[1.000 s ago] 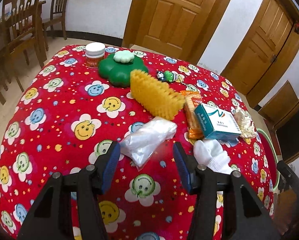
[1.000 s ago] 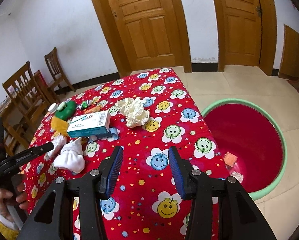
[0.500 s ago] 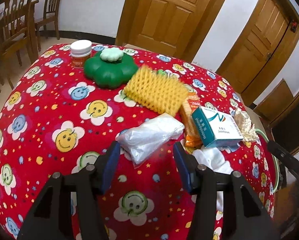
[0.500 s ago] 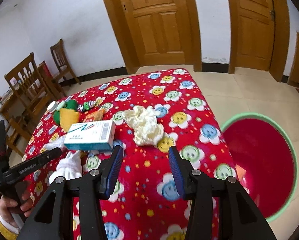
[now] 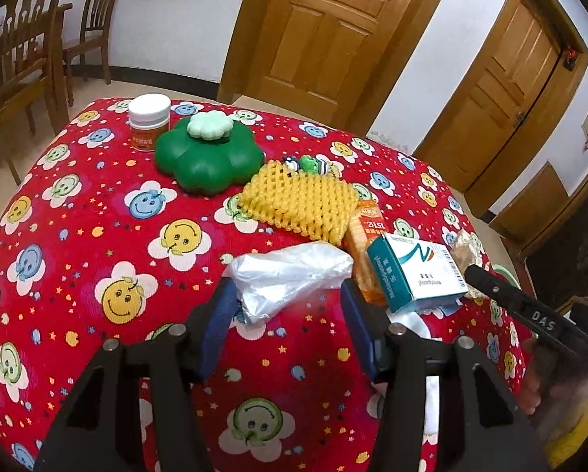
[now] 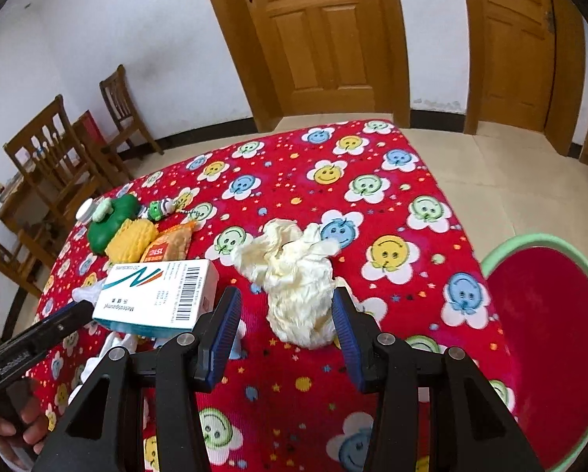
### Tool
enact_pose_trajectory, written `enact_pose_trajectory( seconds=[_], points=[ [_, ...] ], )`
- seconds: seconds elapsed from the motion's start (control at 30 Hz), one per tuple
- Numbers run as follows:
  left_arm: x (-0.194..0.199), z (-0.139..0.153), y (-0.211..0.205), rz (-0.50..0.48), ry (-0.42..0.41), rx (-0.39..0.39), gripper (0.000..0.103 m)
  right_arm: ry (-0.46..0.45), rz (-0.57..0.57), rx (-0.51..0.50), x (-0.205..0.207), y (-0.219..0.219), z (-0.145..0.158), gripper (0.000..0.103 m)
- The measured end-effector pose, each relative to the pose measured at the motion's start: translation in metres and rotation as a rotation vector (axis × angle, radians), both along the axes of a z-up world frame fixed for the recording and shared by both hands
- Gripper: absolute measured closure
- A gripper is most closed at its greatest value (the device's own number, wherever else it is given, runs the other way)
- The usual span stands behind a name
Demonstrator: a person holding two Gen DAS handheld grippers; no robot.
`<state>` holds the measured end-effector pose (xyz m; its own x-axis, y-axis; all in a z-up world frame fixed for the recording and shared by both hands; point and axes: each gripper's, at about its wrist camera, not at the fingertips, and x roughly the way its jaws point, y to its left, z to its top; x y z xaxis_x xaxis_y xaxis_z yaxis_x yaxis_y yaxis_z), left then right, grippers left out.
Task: Collect trash
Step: 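Close the right tool on the cream crumpled paper while the left tool grasps the clear plastic bag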
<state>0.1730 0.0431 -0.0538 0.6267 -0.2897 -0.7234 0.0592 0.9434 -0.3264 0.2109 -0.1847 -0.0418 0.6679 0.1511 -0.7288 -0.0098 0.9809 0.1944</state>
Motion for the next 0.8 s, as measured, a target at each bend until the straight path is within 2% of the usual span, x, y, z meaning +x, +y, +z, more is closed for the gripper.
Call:
enact_pose_trajectory(
  seconds=[0.1,0.2,0.33,0.57,0.8],
  points=[
    [0.0,0.004,0.003,0.004,-0.009,-0.003,0.048,-0.002,-0.001,-0.017,0.002,0.001,-0.003,0.055],
    [0.005,0.006,0.002,0.006,-0.016,0.009,0.048,-0.002,-0.012,-0.034,0.002,-0.002,-0.006,0.073],
    [0.016,0.005,-0.001,0.006,-0.016,0.012,0.047,-0.004,-0.026,0.001,-0.001,-0.011,-0.004,0.081],
    [0.03,-0.006,-0.006,0.009,0.008,0.031,0.042,-0.051,-0.027,0.019,-0.021,-0.015,0.011,0.083],
    [0.033,-0.013,-0.003,0.025,0.037,-0.029,0.04,-0.073,-0.023,0.037,-0.04,-0.019,0.018,0.083]
  ],
)
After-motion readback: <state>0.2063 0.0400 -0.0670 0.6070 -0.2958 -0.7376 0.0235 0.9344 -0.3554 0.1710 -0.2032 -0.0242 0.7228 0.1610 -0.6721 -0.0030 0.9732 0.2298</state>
